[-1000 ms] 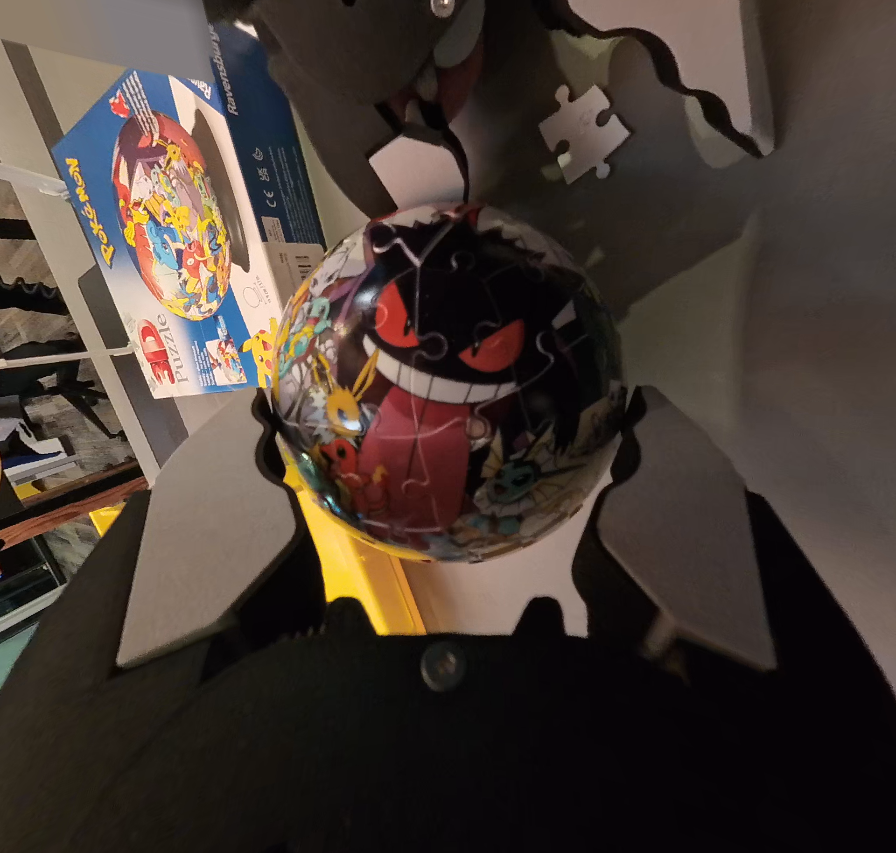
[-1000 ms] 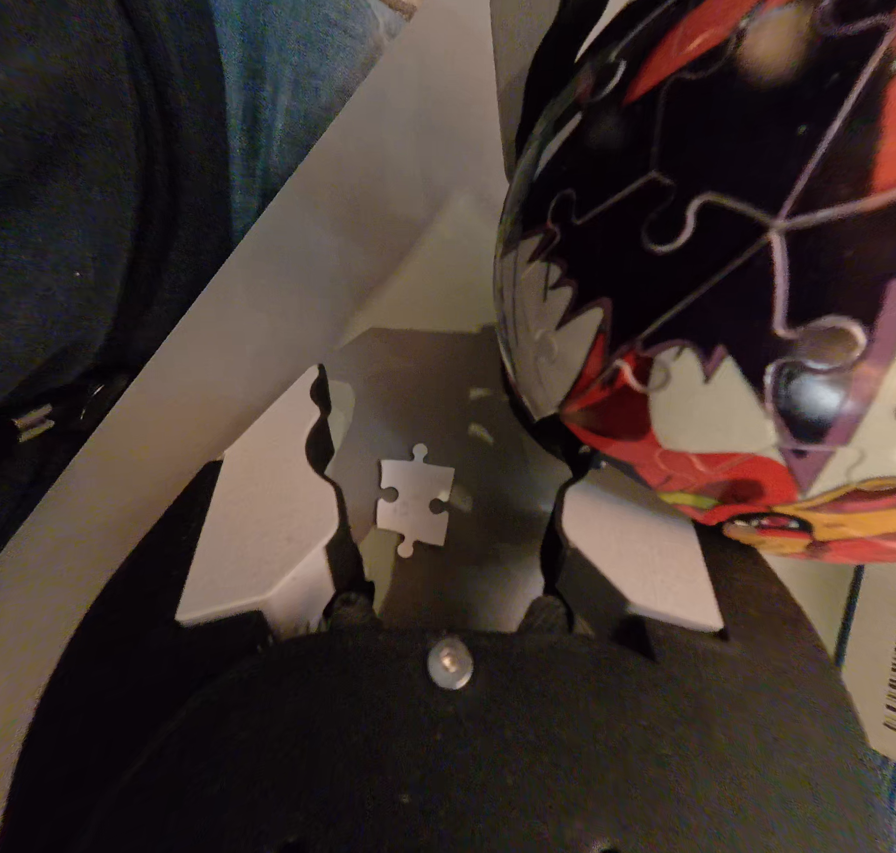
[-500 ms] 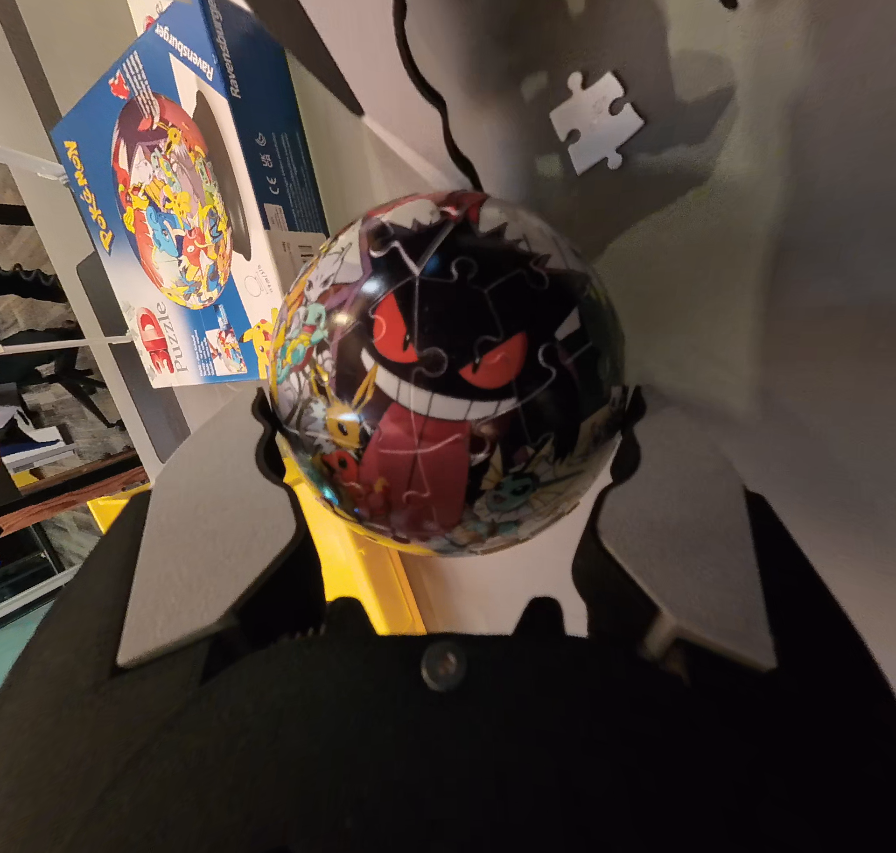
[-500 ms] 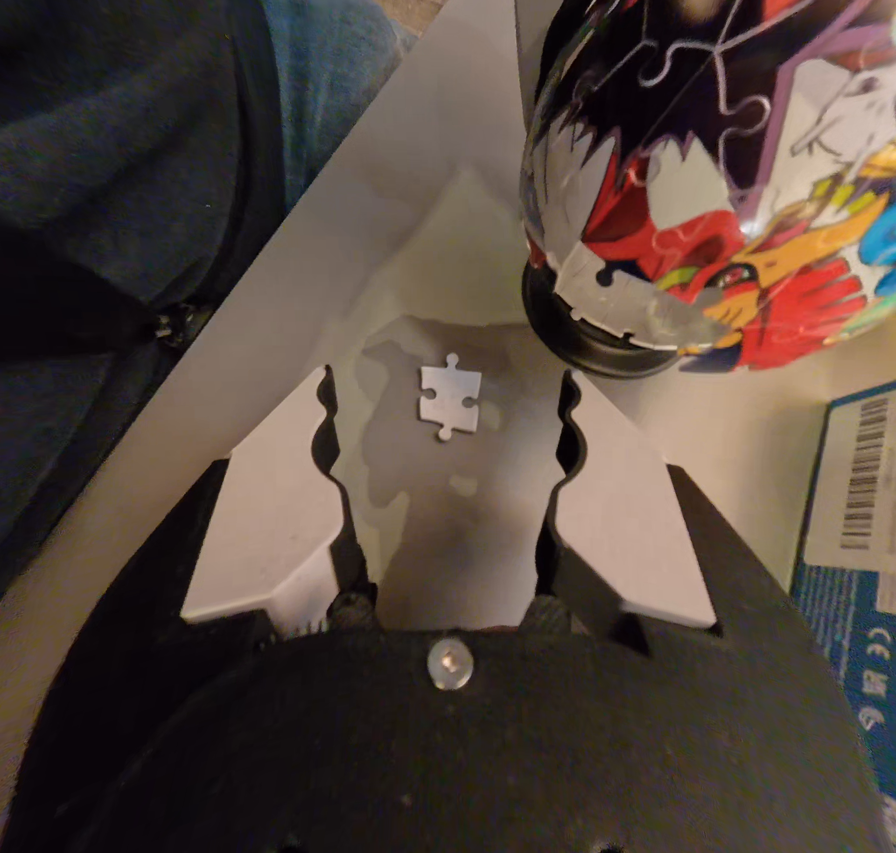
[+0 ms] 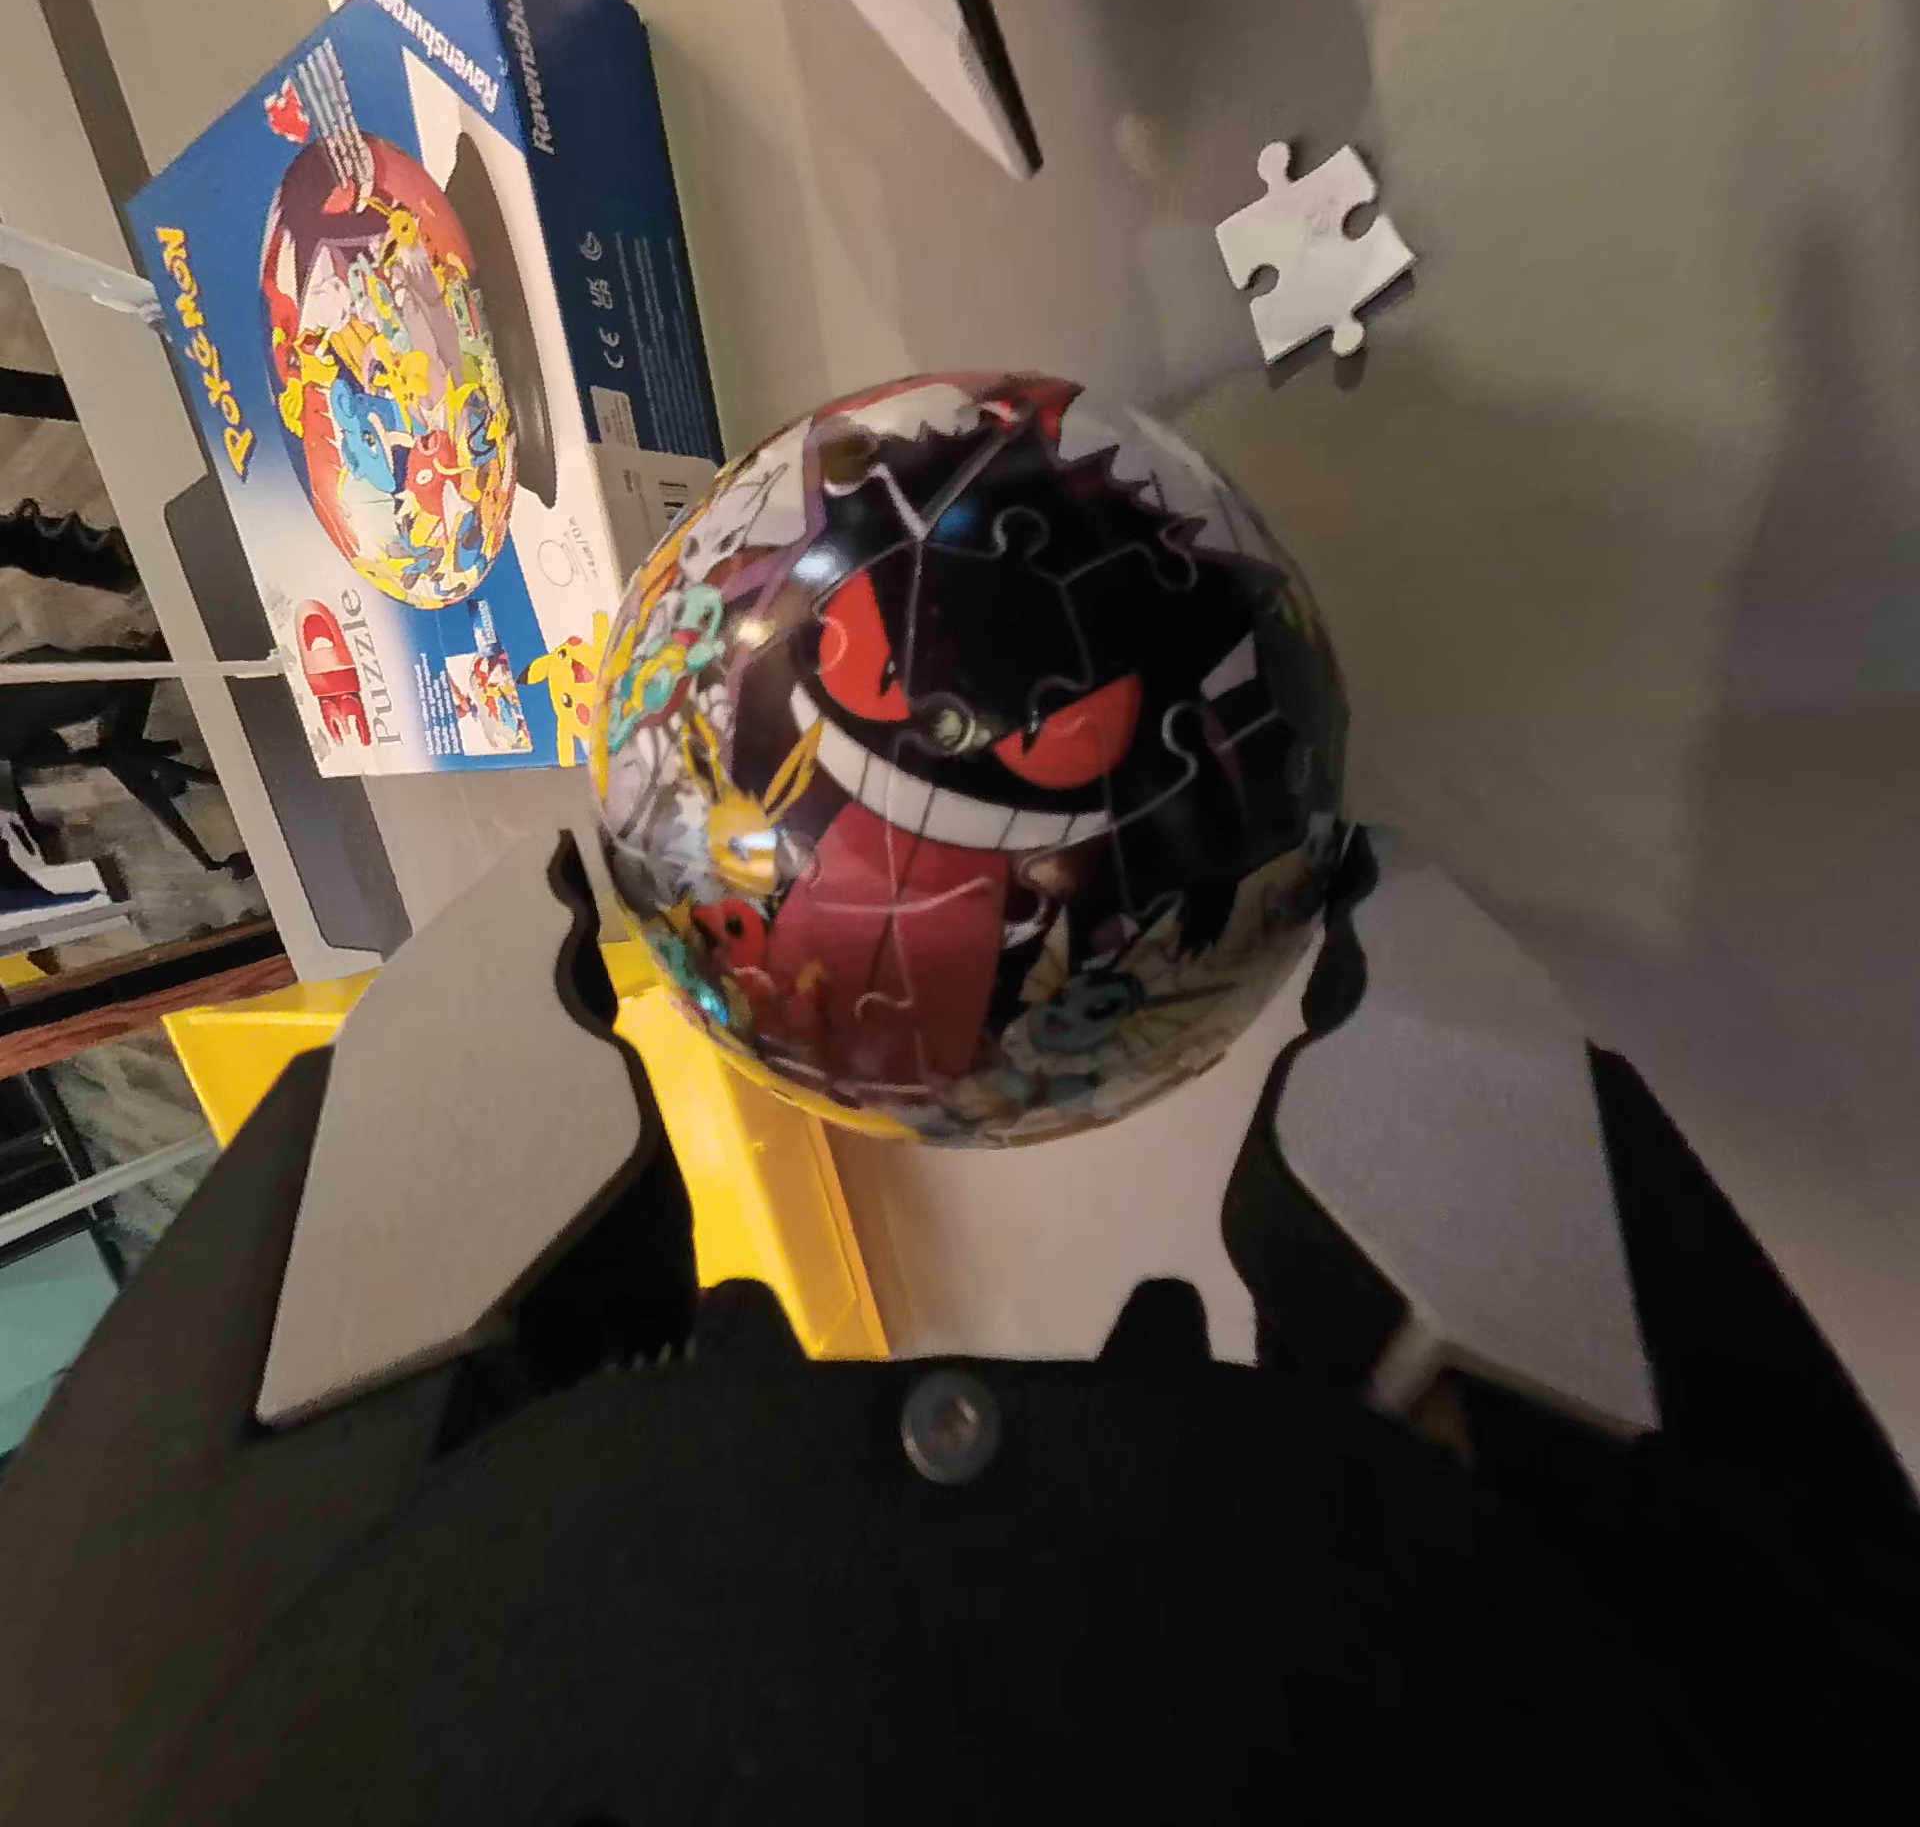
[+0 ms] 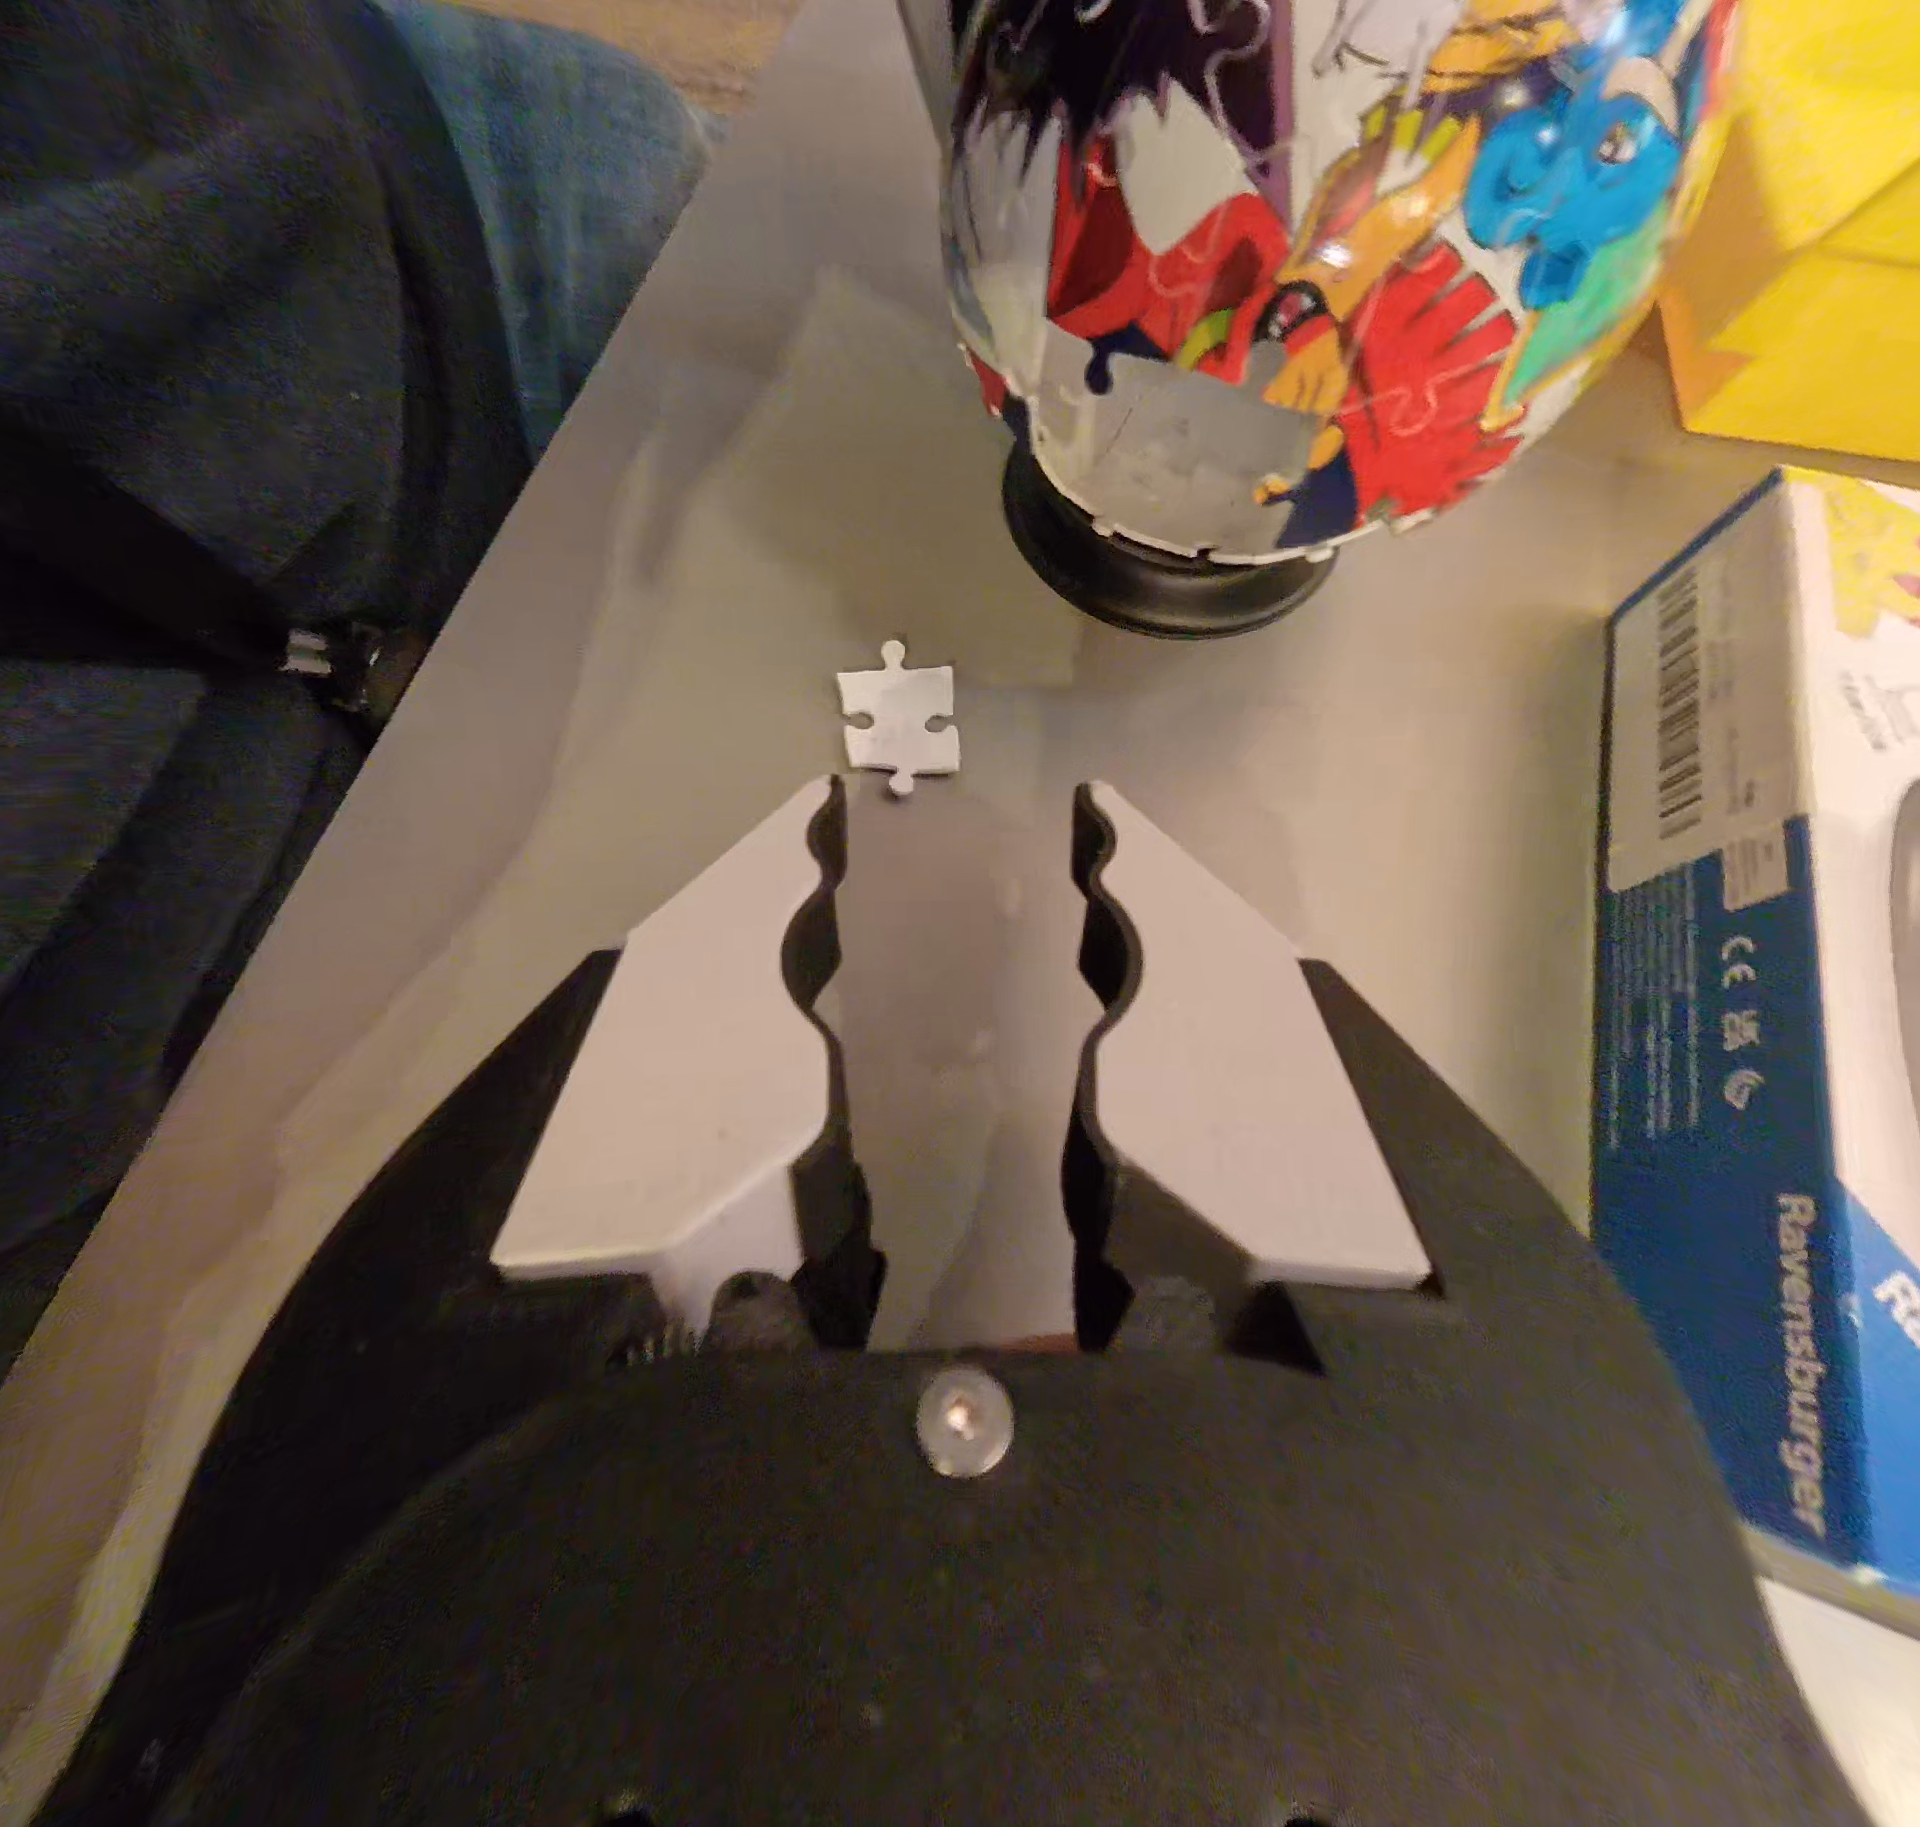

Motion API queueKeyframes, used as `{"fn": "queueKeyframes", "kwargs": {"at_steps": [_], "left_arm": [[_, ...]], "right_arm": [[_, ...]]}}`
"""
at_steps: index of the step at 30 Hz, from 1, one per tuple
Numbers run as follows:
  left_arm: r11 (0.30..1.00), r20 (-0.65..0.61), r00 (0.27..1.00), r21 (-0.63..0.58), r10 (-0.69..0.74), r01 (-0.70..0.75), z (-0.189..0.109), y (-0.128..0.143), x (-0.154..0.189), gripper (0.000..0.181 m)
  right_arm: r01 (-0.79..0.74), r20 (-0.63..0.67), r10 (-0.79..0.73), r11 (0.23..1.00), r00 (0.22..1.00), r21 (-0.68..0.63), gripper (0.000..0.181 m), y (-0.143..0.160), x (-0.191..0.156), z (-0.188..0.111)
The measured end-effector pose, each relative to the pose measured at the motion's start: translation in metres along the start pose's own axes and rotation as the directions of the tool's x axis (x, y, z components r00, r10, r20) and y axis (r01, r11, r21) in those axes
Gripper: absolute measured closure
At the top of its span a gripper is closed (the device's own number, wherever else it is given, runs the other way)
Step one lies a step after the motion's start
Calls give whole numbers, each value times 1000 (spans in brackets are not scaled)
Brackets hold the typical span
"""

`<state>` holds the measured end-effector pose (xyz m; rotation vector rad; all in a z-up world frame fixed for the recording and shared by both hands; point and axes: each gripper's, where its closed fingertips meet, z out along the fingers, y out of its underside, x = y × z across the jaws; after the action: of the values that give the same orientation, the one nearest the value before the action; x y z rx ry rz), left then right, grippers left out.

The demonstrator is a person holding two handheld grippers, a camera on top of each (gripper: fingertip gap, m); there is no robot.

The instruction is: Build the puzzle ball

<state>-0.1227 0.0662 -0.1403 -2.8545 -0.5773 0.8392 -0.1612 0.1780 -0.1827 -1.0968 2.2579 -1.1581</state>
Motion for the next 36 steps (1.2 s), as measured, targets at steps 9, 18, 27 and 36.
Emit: {"fn": "queueKeyframes", "kwargs": {"at_steps": [9, 18, 27, 36], "left_arm": [[997, 53, 996, 21, -75, 74, -21, 0, -6, 54], [989, 124, 981, 49, -147, 142, -44, -8, -10, 56], [981, 109, 977, 78, -183, 175, -44, -15, -16, 51], [949, -151, 952, 131, -267, 287, -15, -7, -9, 35]], "right_arm": [[-32, 3, 32, 998, 999, 51, 181, -2, 1, -3], [-32, -13, 31, 995, 999, -93, 140, 10, -11, 27], [-39, -32, 35, 990, 999, -133, 157, 8, -6, 40], [-22, -25, 19, 992, 999, -126, 157, 9, -9, 38]]}}
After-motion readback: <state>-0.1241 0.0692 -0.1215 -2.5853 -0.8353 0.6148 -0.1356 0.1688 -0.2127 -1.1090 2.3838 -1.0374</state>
